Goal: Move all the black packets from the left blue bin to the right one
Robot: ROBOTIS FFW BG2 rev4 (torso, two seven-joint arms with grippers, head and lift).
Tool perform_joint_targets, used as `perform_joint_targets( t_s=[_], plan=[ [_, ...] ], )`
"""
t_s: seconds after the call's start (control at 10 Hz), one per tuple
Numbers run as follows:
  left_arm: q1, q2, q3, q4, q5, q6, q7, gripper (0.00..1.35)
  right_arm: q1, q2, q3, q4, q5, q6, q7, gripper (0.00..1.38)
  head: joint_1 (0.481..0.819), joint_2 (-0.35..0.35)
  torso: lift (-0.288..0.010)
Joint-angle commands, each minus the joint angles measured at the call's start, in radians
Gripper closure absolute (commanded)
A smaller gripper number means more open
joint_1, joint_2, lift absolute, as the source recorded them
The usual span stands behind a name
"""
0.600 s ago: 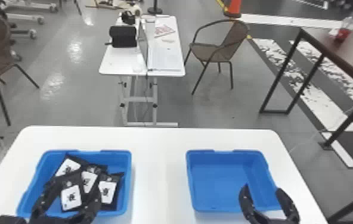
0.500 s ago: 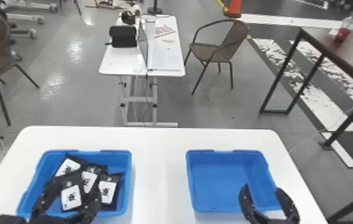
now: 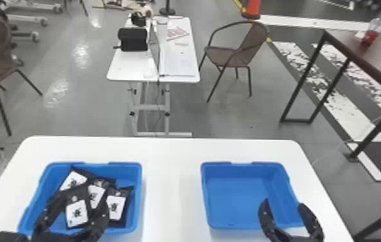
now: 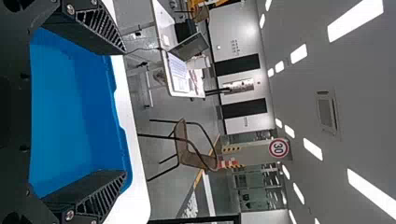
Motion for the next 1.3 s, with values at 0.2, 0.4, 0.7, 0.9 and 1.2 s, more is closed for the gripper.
perform_joint_targets(
  t_s=[0.2,0.4,0.7,0.9,1.2],
  plan=[
    [-0.003,0.000,0.002,0.003,0.006,0.032,0.000,0.13,0.000,0.002,0.000,0.002,-0.003,0.000,0.000,0.11,0.695,-0.135,0.000],
    [-0.031,-0.014,0.023,0.003,0.020,0.107,0.034,0.13,0.003,0.002,0.000,0.003,-0.009,0.000,0.000,0.11,0.695,-0.131,0.000],
    [-0.097,-0.014,0.089,0.005,0.032,0.314,0.034,0.13,0.003,0.002,0.005,0.008,-0.018,0.000,0.002,0.11,0.695,-0.092,0.000],
    [-0.149,-0.014,0.105,0.037,0.008,0.420,0.041,0.13,0.003,0.002,0.011,0.011,-0.026,0.000,0.002,0.11,0.695,-0.067,0.000],
    [-0.210,-0.014,0.154,0.058,-0.031,0.596,0.090,0.13,0.000,0.002,0.011,0.015,-0.032,0.000,0.002,0.11,0.695,-0.038,0.000]
  ],
)
